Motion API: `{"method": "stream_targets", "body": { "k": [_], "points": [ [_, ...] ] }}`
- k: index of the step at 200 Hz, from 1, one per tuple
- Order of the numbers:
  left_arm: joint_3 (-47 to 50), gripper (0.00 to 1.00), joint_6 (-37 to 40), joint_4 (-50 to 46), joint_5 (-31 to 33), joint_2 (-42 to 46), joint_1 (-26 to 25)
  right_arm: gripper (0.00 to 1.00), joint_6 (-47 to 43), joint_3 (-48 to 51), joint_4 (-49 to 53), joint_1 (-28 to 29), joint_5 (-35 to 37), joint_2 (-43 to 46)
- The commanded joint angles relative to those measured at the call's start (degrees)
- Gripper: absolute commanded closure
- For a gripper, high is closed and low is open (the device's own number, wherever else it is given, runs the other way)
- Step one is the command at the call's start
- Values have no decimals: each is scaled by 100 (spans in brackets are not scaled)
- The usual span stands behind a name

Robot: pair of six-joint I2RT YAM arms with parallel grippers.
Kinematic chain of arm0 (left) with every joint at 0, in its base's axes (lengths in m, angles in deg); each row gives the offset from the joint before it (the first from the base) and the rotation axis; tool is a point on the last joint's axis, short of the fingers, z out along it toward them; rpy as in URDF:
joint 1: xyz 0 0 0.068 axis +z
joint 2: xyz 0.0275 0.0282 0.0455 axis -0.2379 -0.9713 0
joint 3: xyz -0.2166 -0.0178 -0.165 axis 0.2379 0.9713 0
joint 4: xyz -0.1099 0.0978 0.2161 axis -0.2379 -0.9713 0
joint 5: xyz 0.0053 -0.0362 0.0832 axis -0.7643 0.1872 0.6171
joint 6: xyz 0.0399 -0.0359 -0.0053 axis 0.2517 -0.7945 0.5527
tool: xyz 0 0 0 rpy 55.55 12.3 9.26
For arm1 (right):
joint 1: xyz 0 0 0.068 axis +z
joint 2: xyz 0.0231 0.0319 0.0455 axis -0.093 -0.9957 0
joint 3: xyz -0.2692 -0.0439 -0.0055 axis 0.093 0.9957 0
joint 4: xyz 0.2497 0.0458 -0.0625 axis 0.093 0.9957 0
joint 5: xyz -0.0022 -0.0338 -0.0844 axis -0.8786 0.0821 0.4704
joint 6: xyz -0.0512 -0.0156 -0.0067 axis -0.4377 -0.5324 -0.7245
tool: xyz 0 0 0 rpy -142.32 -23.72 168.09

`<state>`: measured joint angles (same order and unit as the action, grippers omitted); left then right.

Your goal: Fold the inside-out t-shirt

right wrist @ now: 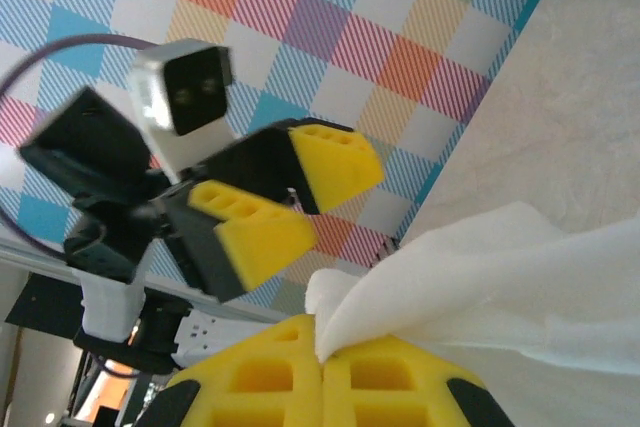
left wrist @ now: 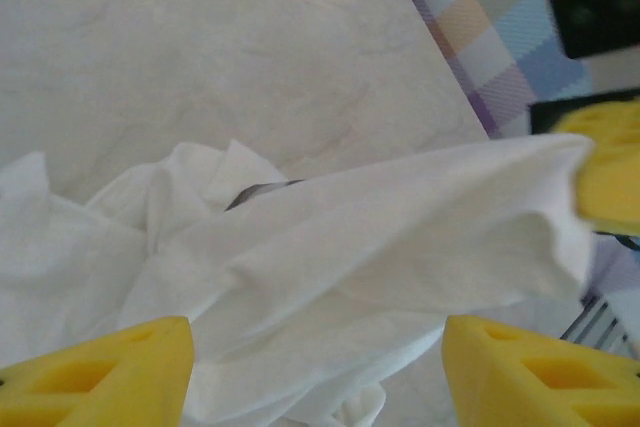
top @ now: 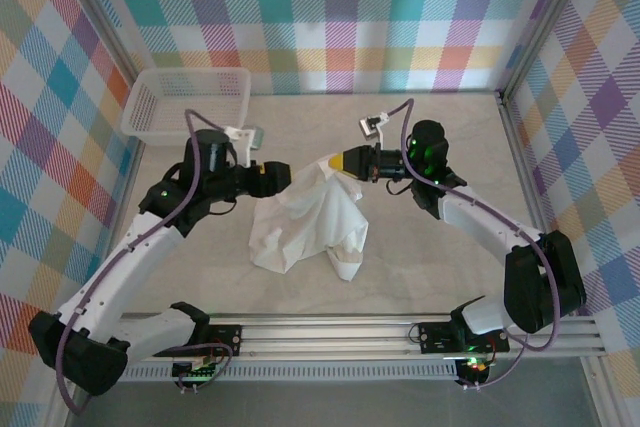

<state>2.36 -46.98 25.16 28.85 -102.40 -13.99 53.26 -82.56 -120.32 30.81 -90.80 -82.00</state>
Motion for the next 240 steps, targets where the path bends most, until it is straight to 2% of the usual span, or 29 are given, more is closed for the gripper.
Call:
{"method": "stream_targets", "body": {
  "k": [1,11,19,28,52,64,71,74,88,91,111,127,138,145,162,181,195,207,223,240],
  "points": [
    [-320,29,1190,-656,495,-587,-291,100,-200,-256,138,49,-342,-8],
    [-480,15,1529,-714,38,-883,-374,100,-286,-333,299,78,-378,-12],
    [-626,11,1737,-805,-306,-1149,-398,100,-328,-386,387,101,-386,-7],
    [-702,10,1805,-792,-453,-1392,-407,100,-335,-437,409,122,-411,-13],
    [-649,9,1561,-362,47,-1558,-377,100,-338,-549,460,177,-510,-22],
    [-660,15,1435,-145,-58,-1543,-309,100,-358,-576,500,179,-562,-24],
    [-647,28,1293,-31,-267,-1515,-241,100,-424,-587,599,168,-551,-20],
    [-640,37,1234,30,-395,-1501,-207,100,-472,-596,659,156,-535,-15],
    [-562,92,875,349,-1119,-1382,-29,100,-678,-586,946,1,-427,-35],
    [-539,100,775,422,-1365,-1348,9,100,-691,-575,989,-34,-420,-49],
    [-186,100,-195,1350,-2916,-1004,184,97,-1145,-526,1577,-653,-350,-409],
    [180,100,-1242,2611,-3480,-593,182,89,-2224,-791,2656,-955,-353,-957],
    [377,100,-1766,3126,-3464,-315,183,68,-2789,-1078,3489,-974,-223,-1286],
    [413,100,-1912,3173,-3367,-167,186,60,-2841,-1157,3708,-965,-202,-1377],
    [338,100,-1762,2561,-3097,26,183,54,-2611,-965,3445,-965,-82,-1085],
    [430,100,-1620,2185,-2970,62,186,51,-2526,-501,3409,-958,832,-260],
    [607,100,-1723,2359,-2948,93,183,51,-2572,44,3118,-712,1690,525],
    [646,100,-1755,2387,-2928,59,184,50,-3053,369,2953,-282,2337,1097],
    [582,100,-1724,2296,-2881,-49,190,49,-4372,579,2994,522,3431,1633],
    [518,100,-1722,2284,-2870,-147,190,44,-5798,930,2477,1122,4432,1927]
  ]
}}
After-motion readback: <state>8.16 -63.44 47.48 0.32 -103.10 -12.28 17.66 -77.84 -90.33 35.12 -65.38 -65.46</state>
